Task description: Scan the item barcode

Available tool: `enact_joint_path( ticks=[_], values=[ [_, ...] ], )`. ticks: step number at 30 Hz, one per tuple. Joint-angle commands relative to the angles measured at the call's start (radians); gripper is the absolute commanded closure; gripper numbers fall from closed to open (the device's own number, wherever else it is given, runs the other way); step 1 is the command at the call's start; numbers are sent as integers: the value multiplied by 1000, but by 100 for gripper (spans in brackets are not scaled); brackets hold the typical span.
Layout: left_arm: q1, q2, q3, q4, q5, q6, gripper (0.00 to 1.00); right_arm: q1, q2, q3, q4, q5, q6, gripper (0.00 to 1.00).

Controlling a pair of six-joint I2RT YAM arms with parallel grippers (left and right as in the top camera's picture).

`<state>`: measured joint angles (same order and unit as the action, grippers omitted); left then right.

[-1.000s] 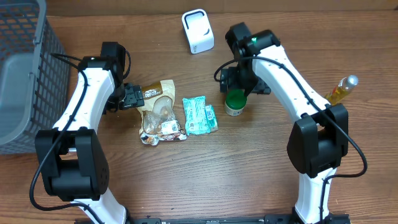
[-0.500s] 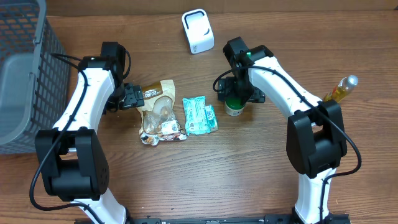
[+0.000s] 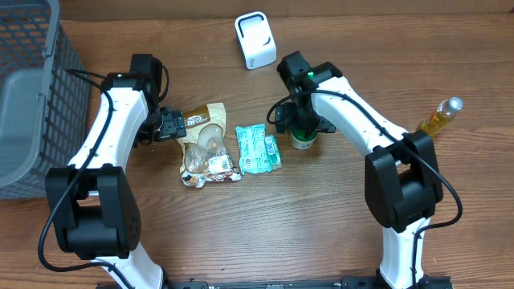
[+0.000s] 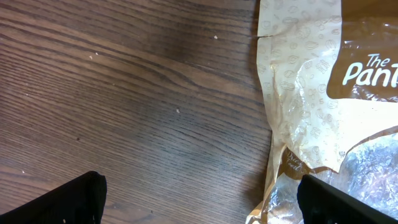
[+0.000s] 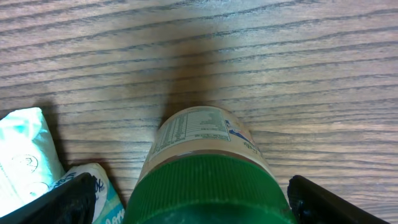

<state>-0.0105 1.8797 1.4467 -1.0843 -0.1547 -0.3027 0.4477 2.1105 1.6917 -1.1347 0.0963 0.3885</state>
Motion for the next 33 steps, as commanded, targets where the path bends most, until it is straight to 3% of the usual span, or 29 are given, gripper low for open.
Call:
enact_joint_path(
  ticks=[1,13,19,25,28,33],
  values=[
    [3,7,15,1,-10,19,0,2,-6,-4,8,42,0,5],
    [3,7,14,1,-10,19,0,2,-6,-44,51,42,0,6],
    [3,7,15,1,-10,19,0,2,-6,-44,43,42,0,24],
    [3,7,14,1,-10,19,0,2,-6,-44,27,42,0,25],
    [3,7,15,1,-10,19,1,0,-6,-38,30,42,0,35],
    [3,7,14,1,-10,19,0,-3,-12,56,-41,42,0,42]
  ],
)
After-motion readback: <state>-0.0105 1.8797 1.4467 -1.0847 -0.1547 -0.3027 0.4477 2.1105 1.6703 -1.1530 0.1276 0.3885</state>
